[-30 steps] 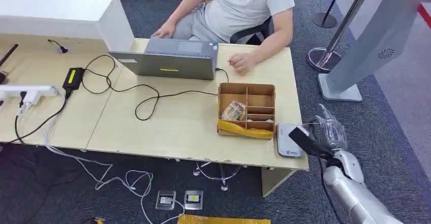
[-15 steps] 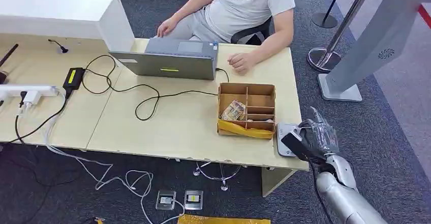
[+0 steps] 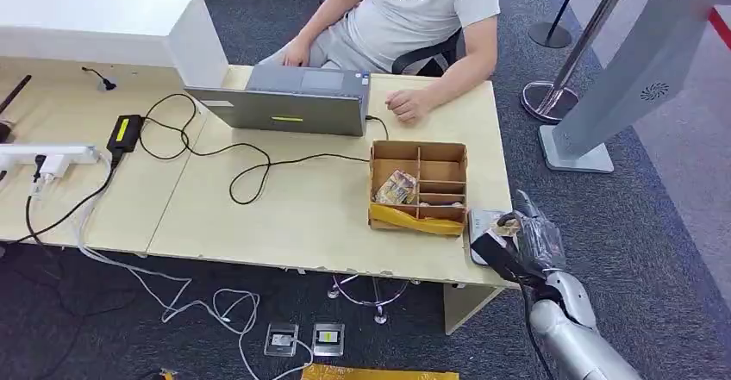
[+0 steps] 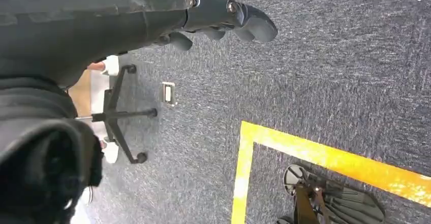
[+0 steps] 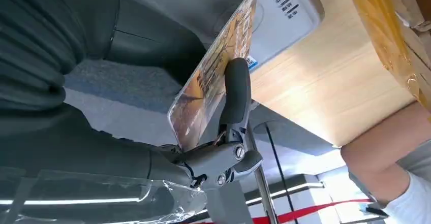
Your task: Pass the card to the sensor for recognition and then transmit it.
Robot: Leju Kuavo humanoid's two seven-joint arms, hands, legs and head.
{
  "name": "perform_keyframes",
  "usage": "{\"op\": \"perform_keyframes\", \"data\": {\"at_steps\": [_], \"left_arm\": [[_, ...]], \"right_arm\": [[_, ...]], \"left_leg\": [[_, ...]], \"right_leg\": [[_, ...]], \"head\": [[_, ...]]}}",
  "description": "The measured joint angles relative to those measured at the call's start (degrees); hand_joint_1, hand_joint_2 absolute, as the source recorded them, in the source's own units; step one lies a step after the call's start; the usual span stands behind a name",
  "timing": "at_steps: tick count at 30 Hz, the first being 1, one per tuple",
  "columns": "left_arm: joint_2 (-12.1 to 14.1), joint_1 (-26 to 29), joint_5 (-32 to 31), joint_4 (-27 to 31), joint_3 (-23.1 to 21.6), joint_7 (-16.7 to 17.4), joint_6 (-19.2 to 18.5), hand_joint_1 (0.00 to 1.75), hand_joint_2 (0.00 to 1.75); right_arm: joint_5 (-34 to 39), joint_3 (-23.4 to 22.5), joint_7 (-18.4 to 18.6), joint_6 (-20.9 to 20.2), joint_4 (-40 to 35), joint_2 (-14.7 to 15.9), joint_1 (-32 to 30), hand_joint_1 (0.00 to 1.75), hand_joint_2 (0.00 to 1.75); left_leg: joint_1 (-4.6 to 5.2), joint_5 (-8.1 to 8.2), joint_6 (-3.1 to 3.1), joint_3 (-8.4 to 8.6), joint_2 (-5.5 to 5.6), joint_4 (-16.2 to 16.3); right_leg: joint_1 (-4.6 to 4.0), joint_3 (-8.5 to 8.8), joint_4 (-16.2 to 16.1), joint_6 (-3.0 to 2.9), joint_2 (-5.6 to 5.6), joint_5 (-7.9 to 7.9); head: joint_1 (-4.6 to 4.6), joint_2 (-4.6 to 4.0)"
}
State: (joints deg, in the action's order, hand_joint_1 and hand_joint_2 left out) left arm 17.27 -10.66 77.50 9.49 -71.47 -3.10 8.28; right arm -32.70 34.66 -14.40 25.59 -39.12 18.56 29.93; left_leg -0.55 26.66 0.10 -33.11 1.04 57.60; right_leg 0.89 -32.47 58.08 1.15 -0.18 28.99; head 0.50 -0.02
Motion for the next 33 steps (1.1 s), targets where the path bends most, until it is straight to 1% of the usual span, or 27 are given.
{"op": "perform_keyframes", "data": {"at_steps": [9,16,19,22,27,33], "left_arm": [[0.0,0.0,0.18,0.0,0.0,0.0,0.04,0.0,0.0],[0.0,0.0,0.13,0.0,0.0,-0.02,-0.07,0.0,0.0],[0.02,0.0,0.0,0.0,0.0,-0.07,-0.18,0.0,0.0],[0.09,0.0,-0.26,0.0,0.0,-0.26,-0.61,0.0,0.0],[0.33,0.0,-1.09,0.0,0.0,-0.59,-1.27,0.0,0.0],[0.55,0.01,-2.05,0.0,0.0,-1.44,-2.12,0.0,0.0]], "right_arm": [[2.06,-0.02,-0.44,0.46,0.02,-0.07,-0.63,1.75,1.75],[5.0,-0.02,0.13,0.33,-0.39,0.0,-0.53,1.75,1.75],[8.49,-0.37,1.05,-1.75,-1.77,0.13,-0.44,1.75,1.75],[12.24,-1.25,2.91,-4.48,-4.59,0.94,0.21,1.75,1.75],[13.81,-3.39,4.39,-5.6,-10.12,3.22,3.51,1.75,1.75],[12.24,-6.03,4.79,-8.15,-14.56,5.6,10.33,1.75,1.75]], "left_leg": [[0.0,0.0,0.0,0.04,0.0,0.0],[0.0,0.0,0.0,0.05,0.01,0.0],[0.0,0.0,0.0,0.05,0.0,0.0],[0.02,-0.01,0.0,0.04,0.01,0.0],[0.02,-0.01,0.0,0.04,0.0,0.01],[0.01,-0.02,0.01,0.04,0.0,0.01]], "right_leg": [[0.0,0.04,0.0,0.0,0.0,0.0],[0.0,0.08,0.0,0.0,-0.01,0.0],[0.0,0.09,0.0,0.0,-0.01,-0.01],[0.01,0.08,0.0,0.0,-0.01,-0.02],[0.01,0.08,0.01,-0.01,0.0,-0.02],[0.01,0.07,0.01,-0.02,0.0,-0.03]], "head": [[0.0,0.0],[0.0,0.0],[0.0,0.0],[0.02,0.0],[0.0,0.0],[0.02,0.0]]}}
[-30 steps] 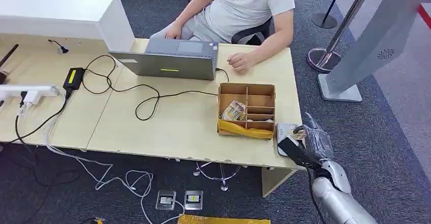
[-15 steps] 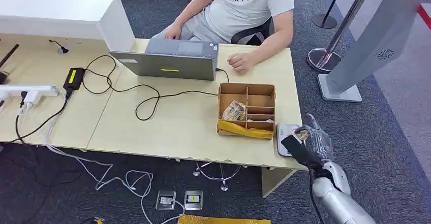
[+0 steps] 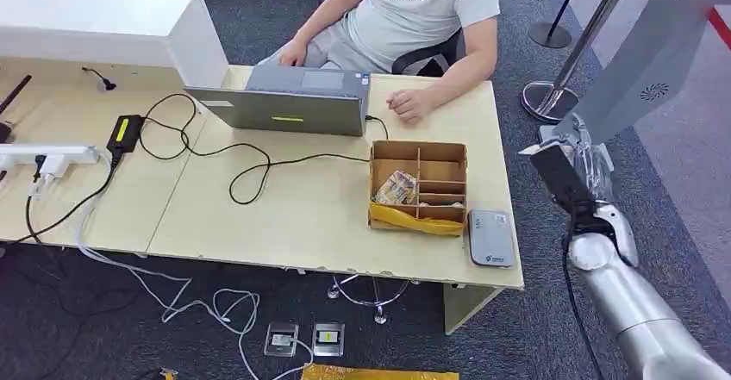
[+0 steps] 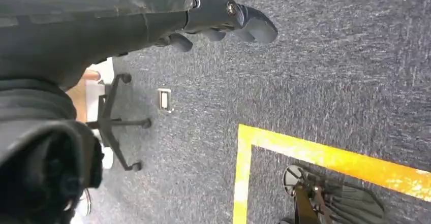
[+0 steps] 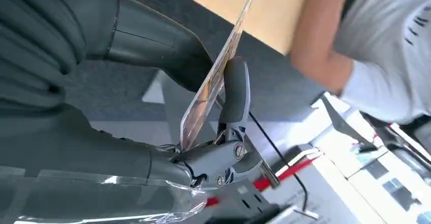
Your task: Pass the card to the sensor for recognition and then transmit it.
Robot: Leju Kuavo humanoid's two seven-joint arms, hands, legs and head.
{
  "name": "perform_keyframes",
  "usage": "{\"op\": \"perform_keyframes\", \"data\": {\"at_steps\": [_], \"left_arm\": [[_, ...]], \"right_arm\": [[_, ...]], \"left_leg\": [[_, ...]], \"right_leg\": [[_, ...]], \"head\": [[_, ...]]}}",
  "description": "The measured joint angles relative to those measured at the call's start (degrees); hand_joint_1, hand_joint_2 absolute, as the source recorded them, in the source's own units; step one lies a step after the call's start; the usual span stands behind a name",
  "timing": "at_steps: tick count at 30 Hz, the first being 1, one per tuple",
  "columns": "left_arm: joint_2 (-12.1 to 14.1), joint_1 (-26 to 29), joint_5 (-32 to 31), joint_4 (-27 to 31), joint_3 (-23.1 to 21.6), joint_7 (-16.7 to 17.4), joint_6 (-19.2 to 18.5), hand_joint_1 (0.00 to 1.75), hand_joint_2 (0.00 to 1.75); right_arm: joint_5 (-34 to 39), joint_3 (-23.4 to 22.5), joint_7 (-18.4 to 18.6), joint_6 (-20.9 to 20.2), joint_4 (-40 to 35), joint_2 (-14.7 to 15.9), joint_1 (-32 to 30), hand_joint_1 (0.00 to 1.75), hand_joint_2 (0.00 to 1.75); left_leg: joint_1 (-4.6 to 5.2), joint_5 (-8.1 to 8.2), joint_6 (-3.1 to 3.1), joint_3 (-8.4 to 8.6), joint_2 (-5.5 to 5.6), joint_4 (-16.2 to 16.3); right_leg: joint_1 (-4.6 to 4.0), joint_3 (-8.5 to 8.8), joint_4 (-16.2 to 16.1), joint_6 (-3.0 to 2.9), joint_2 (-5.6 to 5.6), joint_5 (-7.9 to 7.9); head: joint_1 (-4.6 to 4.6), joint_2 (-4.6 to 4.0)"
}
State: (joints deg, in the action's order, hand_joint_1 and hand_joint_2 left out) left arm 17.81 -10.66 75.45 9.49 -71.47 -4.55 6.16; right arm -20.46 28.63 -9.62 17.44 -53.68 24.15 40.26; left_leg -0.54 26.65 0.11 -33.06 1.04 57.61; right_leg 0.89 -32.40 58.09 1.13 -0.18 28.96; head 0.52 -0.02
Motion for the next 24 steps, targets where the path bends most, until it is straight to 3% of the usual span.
{"op": "perform_keyframes", "data": {"at_steps": [8,18,24], "left_arm": [[0.0,-0.03,-1.29,0.0,-0.39,-1.07,-0.83,0.0,0.0],[-0.09,-0.26,-1.57,0.0,-0.63,-1.95,-0.89,0.0,0.0],[-0.09,-0.26,-1.57,0.0,-0.83,-1.99,-0.83,0.0,0.0]], "right_arm": [[-5.72,-0.35,-0.24,-2.69,-0.55,-0.37,6.91,1.75,1.75],[-11.69,1.09,-3.1,-1.38,7.21,-8.48,11.21,1.75,1.75],[-12.87,2.51,-3.58,0.33,12.21,-11.8,11.41,1.75,1.75]], "left_leg": [[-0.01,0.0,0.0,-0.04,0.03,-0.01],[-0.08,-0.02,0.04,-0.05,0.05,-0.02],[-0.08,-0.02,0.04,-0.05,0.05,-0.01]], "right_leg": [[-0.01,0.0,0.02,0.0,-0.03,0.0],[-0.07,0.0,0.04,-0.01,-0.04,0.01],[-0.07,-0.01,0.03,-0.01,-0.04,0.01]], "head": [[-0.02,-0.02],[-0.02,0.0],[-0.02,0.0]]}}
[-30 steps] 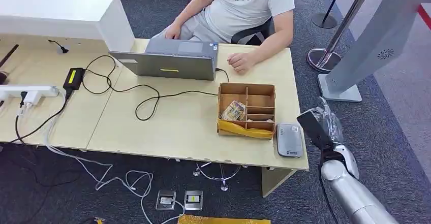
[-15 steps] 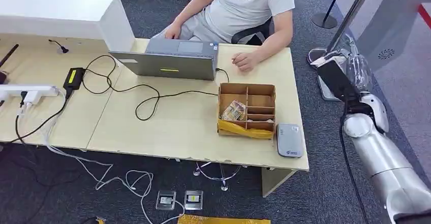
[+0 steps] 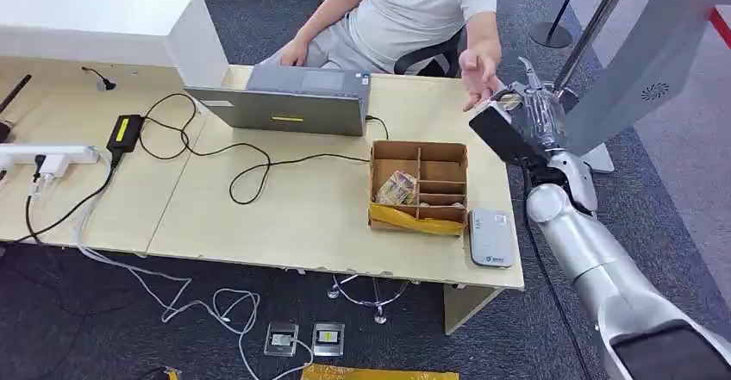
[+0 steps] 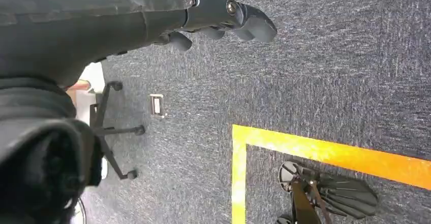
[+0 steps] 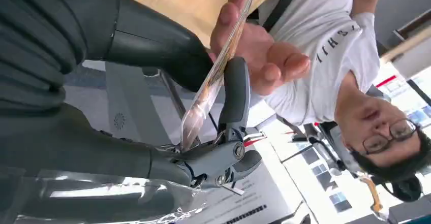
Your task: Pass the card to the sensor for recognition and then transmit it.
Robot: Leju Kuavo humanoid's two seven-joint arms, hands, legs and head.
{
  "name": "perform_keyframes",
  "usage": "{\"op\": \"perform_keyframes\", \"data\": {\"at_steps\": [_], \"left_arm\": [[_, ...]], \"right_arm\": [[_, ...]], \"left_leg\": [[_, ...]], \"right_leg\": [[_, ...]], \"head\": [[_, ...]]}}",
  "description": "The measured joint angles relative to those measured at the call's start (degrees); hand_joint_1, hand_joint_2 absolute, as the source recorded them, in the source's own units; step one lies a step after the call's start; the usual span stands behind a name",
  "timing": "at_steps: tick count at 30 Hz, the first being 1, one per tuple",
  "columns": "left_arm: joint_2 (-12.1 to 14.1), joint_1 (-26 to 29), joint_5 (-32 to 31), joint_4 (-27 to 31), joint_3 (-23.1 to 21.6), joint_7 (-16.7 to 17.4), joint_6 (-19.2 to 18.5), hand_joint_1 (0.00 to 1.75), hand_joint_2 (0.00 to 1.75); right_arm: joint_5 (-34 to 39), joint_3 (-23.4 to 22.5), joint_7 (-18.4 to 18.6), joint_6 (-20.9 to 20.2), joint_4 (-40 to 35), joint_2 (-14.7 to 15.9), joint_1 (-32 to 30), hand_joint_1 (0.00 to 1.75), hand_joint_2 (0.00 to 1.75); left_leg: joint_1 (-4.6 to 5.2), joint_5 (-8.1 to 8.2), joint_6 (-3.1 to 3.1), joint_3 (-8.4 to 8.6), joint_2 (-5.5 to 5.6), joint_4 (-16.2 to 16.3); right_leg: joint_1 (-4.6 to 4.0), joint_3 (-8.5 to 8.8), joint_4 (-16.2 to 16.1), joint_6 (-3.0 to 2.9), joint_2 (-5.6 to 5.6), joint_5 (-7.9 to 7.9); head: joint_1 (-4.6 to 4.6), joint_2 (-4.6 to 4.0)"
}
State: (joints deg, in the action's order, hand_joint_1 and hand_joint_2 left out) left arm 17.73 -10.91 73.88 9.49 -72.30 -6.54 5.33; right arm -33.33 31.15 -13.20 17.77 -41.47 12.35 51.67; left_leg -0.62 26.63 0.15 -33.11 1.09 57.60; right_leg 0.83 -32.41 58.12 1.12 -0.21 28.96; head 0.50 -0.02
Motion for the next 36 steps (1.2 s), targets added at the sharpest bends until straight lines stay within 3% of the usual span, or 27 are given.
{"op": "perform_keyframes", "data": {"at_steps": [9,10,11,12,20,27,31,36], "left_arm": [[0.0,0.1,0.18,0.0,-0.02,0.0,0.11,0.0,0.0],[0.0,0.1,0.18,0.0,-0.02,-0.02,0.11,0.0,0.0],[0.0,0.1,0.2,0.0,-0.02,-0.02,0.13,0.0,0.0],[0.0,0.1,0.22,0.0,-0.02,-0.02,0.13,0.0,0.0],[-0.04,0.11,0.77,0.0,-0.04,-0.02,0.76,0.0,0.0],[-0.26,0.13,0.81,0.0,-0.04,0.0,0.83,0.0,0.0],[-0.31,0.21,1.22,0.0,-0.04,0.0,0.85,0.0,0.0],[-0.28,0.35,2.03,0.0,-0.04,0.33,0.59,0.0,0.0]], "right_arm": [[-0.46,0.81,-0.17,0.79,4.64,-1.95,0.22,1.75,1.75],[-0.5,0.85,-0.17,0.79,5.1,-2.04,0.32,1.55,1.75],[-0.68,0.9,-0.17,0.81,5.47,-2.3,0.39,0.07,1.75],[-0.81,0.92,-0.17,0.85,5.73,-2.41,0.43,0.0,1.75],[-3.04,1.14,-0.07,3.5,7.26,-3.28,0.6,0.0,1.75],[-4.7,1.46,0.09,3.28,8.09,-3.41,0.76,0.0,1.75],[-5.6,1.53,0.94,0.09,7.39,-3.13,0.75,0.0,1.75],[-4.55,1.53,6.76,-7.85,-1.71,0.33,-1.33,0.0,1.75]], "left_leg": [[0.0,0.0,0.0,0.0,0.01,0.0],[0.0,0.0,0.0,0.0,0.01,0.0],[0.0,0.0,0.0,0.0,0.01,0.0],[0.0,0.0,0.0,0.0,0.01,0.0],[0.0,0.0,0.0,0.0,0.0,0.0],[0.0,0.0,0.0,0.01,0.0,0.0],[0.0,-0.01,0.01,0.03,-0.02,0.01],[0.0,0.0,0.01,0.03,0.0,0.02]], "right_leg": [[0.0,0.0,0.0,0.0,-0.01,0.0],[0.0,0.0,0.0,0.0,-0.01,0.0],[0.0,0.0,0.0,0.0,-0.01,0.0],[0.0,0.0,0.0,0.0,-0.01,0.0],[0.0,0.0,0.0,0.0,0.01,0.0],[0.0,0.01,0.0,0.0,0.0,0.0],[0.0,-0.02,0.0,0.0,0.03,0.0],[0.0,-0.01,-0.01,0.0,0.0,0.0]], "head": [[0.0,0.0],[0.0,0.0],[0.0,0.0],[0.0,-0.02],[0.0,0.0],[0.0,0.0],[0.0,0.0],[0.0,0.0]]}}
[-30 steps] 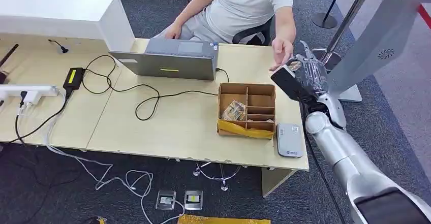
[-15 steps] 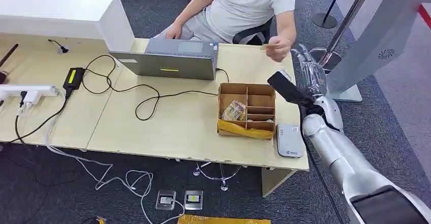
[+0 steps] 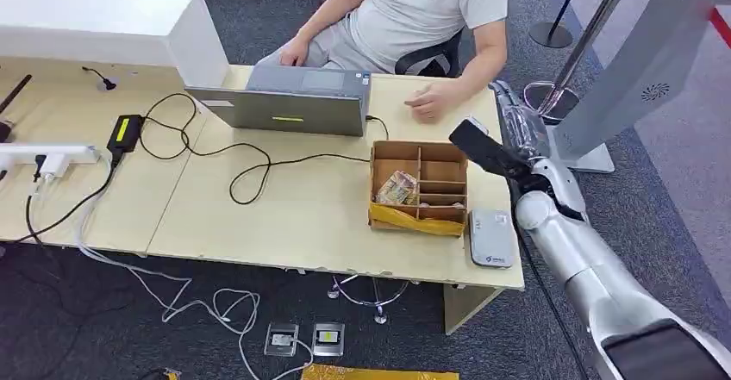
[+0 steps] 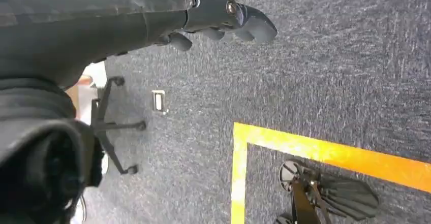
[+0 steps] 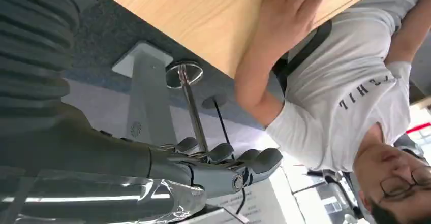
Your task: Pass the card to the sensor for recognition and then transmit it.
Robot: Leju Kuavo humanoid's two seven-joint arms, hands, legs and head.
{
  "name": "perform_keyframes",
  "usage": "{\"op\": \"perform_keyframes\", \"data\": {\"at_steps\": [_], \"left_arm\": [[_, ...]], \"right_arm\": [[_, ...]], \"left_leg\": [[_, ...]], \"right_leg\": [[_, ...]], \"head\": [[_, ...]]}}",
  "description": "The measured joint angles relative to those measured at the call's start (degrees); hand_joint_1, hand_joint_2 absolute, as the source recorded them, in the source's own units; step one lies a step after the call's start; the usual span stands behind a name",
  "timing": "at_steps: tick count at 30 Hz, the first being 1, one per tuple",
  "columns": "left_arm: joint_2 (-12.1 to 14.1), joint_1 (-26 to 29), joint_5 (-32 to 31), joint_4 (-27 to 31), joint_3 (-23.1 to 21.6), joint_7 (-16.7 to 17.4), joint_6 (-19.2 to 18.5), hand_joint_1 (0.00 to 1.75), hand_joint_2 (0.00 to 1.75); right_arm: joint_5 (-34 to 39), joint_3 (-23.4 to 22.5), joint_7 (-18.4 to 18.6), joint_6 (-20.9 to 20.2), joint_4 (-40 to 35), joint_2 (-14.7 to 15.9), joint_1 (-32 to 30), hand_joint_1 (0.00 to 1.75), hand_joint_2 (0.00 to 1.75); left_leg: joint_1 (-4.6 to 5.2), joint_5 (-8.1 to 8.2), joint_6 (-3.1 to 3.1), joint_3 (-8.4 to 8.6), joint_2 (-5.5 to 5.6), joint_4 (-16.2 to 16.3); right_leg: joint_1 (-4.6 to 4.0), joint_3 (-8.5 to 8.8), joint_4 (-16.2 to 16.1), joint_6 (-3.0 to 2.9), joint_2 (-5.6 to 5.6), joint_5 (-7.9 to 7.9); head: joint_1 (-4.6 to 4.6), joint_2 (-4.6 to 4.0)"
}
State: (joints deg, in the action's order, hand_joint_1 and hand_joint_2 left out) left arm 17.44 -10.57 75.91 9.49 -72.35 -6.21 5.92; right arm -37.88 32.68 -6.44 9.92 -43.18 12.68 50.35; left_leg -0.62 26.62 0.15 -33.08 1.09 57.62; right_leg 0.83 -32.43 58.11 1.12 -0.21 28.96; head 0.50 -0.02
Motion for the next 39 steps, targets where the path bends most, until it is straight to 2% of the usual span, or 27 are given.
{"op": "perform_keyframes", "data": {"at_steps": [5,9,13,16,19,21,27,33,37,39], "left_arm": [[0.09,0.22,0.39,0.0,-0.02,0.07,-0.02,0.0,0.0],[0.2,0.33,1.03,-0.02,0.0,0.48,0.11,0.0,0.0],[0.42,0.59,1.62,-0.02,0.0,1.07,0.61,0.0,0.0],[0.42,0.55,2.16,-0.02,0.0,1.33,0.85,0.0,0.0],[0.37,0.54,2.77,-0.02,0.0,1.75,1.88,0.0,0.0],[0.22,0.51,2.99,-0.02,0.0,1.9,2.71,0.0,0.0],[-0.42,0.33,4.52,-0.02,0.09,2.4,3.41,0.0,0.0],[-1.03,0.06,5.11,-0.02,0.11,2.71,3.93,0.0,0.0],[-3.3,0.05,5.7,-0.02,0.2,2.19,8.53,0.0,0.0],[-4.29,0.09,5.7,-0.02,0.22,2.16,9.03,0.0,0.0]], "right_arm": [[0.41,-0.04,3.03,-3.25,-10.38,3.8,-2.72,0.0,1.75],[0.98,-0.83,10.2,-10.33,-22.14,8.47,-7.51,0.0,1.75],[0.98,-2.64,15.05,-15.1,-34.19,13.72,-12.2,0.0,1.75],[-1.68,-3.39,17.72,-15.47,-41.55,16.39,-16.64,0.0,1.75],[-10.55,-3.41,19.38,-12.92,-46.8,17.59,-21.25,0.0,1.75],[-14.52,-3.21,19.6,-10.44,-48.4,17.59,-24.25,0.0,1.75],[-19.72,-2.16,20.1,-5.46,-48.64,16.41,-29.13,0.0,1.75],[-25.05,-1.51,18.38,-3.78,-44.54,11.69,-30.08,0.0,1.75],[-25.66,-0.9,17.74,-3.82,-42.43,8.65,-29.56,0.0,1.75],[-25.75,-0.72,17.72,-3.86,-41.56,7.25,-29.13,0.0,1.75]], "left_leg": [[0.01,0.01,0.0,0.02,-0.07,0.0],[0.01,0.01,0.0,0.03,0.0,0.01],[0.01,0.05,0.05,0.02,-0.05,0.0],[0.0,0.06,0.05,0.03,-0.07,0.0],[-0.02,0.07,0.06,0.03,-0.07,-0.02],[-0.04,0.07,0.07,0.03,-0.07,-0.03],[-0.04,0.07,0.07,0.02,-0.07,-0.04],[-0.04,0.06,0.07,0.02,-0.07,-0.04],[-0.03,0.06,0.07,0.01,-0.07,-0.04],[-0.03,0.06,0.07,0.01,-0.07,-0.04]], "right_leg": [[0.01,-0.03,-0.01,0.0,0.13,0.0],[0.01,-0.01,-0.03,0.0,0.0,0.0],[0.01,-0.02,-0.03,0.0,0.04,0.0],[0.0,-0.02,-0.04,0.0,0.06,0.0],[-0.02,-0.01,-0.04,-0.02,0.06,0.02],[-0.05,0.0,-0.04,-0.03,0.06,0.02],[-0.05,0.02,-0.04,-0.03,0.06,0.02],[-0.05,0.03,-0.03,-0.03,0.07,0.02],[-0.03,0.02,-0.03,-0.03,0.1,0.02],[-0.04,0.02,-0.03,-0.03,0.07,0.02]], "head": [[0.0,0.0],[0.02,0.0],[0.04,0.0],[0.0,0.0],[0.02,0.0],[0.02,0.0],[-0.02,-0.02],[0.0,0.0],[0.02,0.0],[0.0,0.0]]}}
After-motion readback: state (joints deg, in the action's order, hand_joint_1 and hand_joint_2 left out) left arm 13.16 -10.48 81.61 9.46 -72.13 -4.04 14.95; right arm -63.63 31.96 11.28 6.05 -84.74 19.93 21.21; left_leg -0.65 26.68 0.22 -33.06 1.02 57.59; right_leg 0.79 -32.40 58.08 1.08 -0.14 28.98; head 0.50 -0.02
